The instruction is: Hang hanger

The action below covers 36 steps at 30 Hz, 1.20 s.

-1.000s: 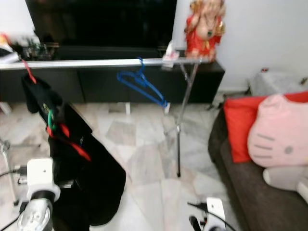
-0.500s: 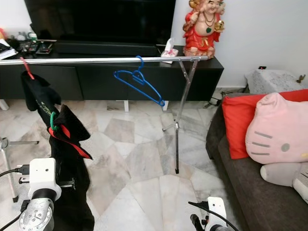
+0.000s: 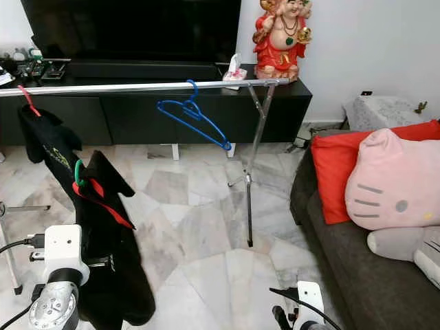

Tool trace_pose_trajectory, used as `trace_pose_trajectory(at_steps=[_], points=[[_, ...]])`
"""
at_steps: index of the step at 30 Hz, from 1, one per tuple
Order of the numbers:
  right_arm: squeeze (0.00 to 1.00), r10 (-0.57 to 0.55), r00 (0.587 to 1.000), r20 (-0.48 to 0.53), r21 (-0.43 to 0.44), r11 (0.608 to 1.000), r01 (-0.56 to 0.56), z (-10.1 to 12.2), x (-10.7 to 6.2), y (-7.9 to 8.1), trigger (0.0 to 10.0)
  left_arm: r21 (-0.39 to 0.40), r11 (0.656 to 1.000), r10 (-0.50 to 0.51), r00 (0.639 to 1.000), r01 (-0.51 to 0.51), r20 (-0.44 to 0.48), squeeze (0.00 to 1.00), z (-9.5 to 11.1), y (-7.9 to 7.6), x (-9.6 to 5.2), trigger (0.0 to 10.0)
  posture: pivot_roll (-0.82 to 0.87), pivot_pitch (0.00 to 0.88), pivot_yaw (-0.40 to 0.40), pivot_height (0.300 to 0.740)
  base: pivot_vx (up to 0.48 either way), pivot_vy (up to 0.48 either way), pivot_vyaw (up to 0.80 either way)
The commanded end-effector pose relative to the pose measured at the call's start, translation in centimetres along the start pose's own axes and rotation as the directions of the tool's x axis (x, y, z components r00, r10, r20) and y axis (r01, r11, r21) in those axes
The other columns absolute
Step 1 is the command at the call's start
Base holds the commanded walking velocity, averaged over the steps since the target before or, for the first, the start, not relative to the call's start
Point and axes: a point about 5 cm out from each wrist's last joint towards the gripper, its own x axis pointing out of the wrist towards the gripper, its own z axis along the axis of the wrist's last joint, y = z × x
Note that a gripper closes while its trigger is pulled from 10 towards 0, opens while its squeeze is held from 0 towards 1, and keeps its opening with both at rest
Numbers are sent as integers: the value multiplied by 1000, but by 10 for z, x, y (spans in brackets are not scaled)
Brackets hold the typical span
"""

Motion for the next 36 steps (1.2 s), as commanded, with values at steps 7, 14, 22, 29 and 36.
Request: trace_pose_trajectory(at_steps=[7,14,22,29,36], points=[[0,-10,1000,13,23,1000,9,0,1,3,10000,11,1000,-26,999,25,44,0,12,3,5,10000,24,0,-50,740,0,421,0],[0,-12,1000,21,46,999,11,-2,2,7,10000,23,999,-50,998,49,49,0,14,6,7,10000,26,0,-28,740,0,425,0],[0,-20,1000,23,51,999,18,-4,2,9,10000,29,997,-79,995,77,53,0,17,4,10,10000,30,0,-18,740,0,406,0],[0,-21,999,25,51,998,20,-3,3,9,10000,29,996,-87,995,85,53,0,17,4,9,10000,32,0,-18,740,0,398,0],[0,-24,999,26,48,999,23,-3,3,9,10000,42,995,-92,994,90,53,0,17,3,9,10000,30,0,-19,740,0,226,0]])
